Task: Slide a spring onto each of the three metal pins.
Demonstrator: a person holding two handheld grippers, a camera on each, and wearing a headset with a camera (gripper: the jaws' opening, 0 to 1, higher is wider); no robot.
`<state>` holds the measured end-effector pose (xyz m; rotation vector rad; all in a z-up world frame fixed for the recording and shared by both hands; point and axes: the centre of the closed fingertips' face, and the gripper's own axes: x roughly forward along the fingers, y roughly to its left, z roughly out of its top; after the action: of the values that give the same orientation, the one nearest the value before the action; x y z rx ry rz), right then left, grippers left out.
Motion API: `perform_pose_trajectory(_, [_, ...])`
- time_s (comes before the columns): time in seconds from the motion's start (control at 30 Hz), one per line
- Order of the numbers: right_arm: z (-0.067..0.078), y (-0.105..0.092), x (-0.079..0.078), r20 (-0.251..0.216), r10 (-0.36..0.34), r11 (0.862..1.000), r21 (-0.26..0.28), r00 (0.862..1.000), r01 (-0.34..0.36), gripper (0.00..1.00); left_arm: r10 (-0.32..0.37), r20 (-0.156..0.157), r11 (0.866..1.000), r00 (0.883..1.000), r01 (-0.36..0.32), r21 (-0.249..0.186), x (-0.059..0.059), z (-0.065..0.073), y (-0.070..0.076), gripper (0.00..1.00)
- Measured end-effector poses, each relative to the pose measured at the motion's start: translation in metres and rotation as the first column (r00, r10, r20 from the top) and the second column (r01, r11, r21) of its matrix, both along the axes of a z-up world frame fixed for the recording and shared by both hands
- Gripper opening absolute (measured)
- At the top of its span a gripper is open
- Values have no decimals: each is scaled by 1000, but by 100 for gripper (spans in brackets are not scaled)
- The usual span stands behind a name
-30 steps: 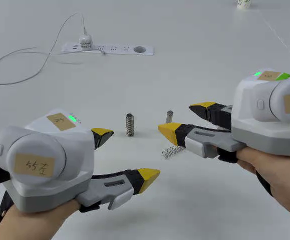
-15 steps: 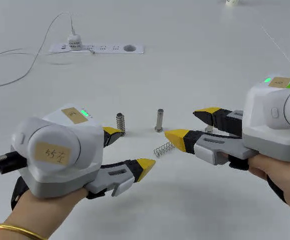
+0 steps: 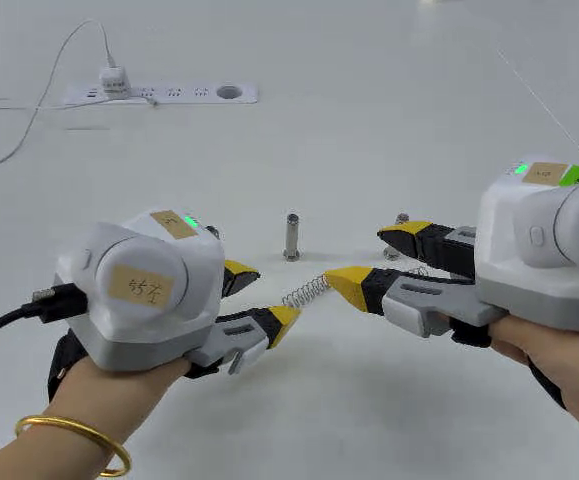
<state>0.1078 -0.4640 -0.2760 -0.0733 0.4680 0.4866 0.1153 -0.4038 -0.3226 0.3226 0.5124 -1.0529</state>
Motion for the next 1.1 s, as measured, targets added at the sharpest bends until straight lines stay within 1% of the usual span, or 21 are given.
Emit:
perform_pose_trajectory(0.13, [-4, -1, -1, -6, 1, 1000, -3, 1000, -1, 41, -10, -35, 1000, 999, 11, 12, 0, -8, -4, 30])
perform_pose_trajectory(0.2, [-6, -2, -1, -13, -2, 1000, -1, 1000, 2, 41, -18, -39, 1000, 999, 18, 17, 0, -11, -6, 27])
perform_pose_trajectory(0.37, [-11, -2, -2, -23, -9, 1000, 11, 1000, 9, 41, -19, -62, 999, 998, 21, 25, 2, -19, -8, 24])
perform_pose_trajectory(0.53, [-14, -3, -2, -30, -12, 1000, 11, 999, 12, 40, -41, -52, 999, 998, 42, 29, 3, -22, -11, 21])
perform_pose_trajectory(0.63, [-16, -4, -1, -35, -21, 1000, 15, 999, 22, 40, -49, -57, 999, 997, 50, 21, 4, -23, -16, 20])
perform_pose_trajectory(0.73, [-16, -5, -1, -36, -25, 1000, 16, 999, 25, 40, -58, -52, 998, 997, 60, 24, 4, -23, -19, 18])
perform_pose_trajectory(0.87, [-16, -4, -1, -34, -25, 999, 20, 999, 26, 40, -65, -53, 997, 996, 67, 26, 4, -24, -21, 15])
perform_pose_trajectory(0.93, [-16, -4, 0, -35, -29, 999, 26, 999, 30, 40, -66, -60, 997, 996, 68, 32, 3, -25, -21, 12])
perform_pose_trajectory(1.0, [-15, -4, 0, -34, -30, 999, 30, 999, 31, 40, -69, -57, 997, 996, 71, 39, 4, -26, -21, 12])
perform_pose_trajectory(1.1, [-15, -4, 0, -33, -32, 999, 31, 999, 33, 40, -65, -59, 997, 996, 67, 37, 5, -26, -22, 12])
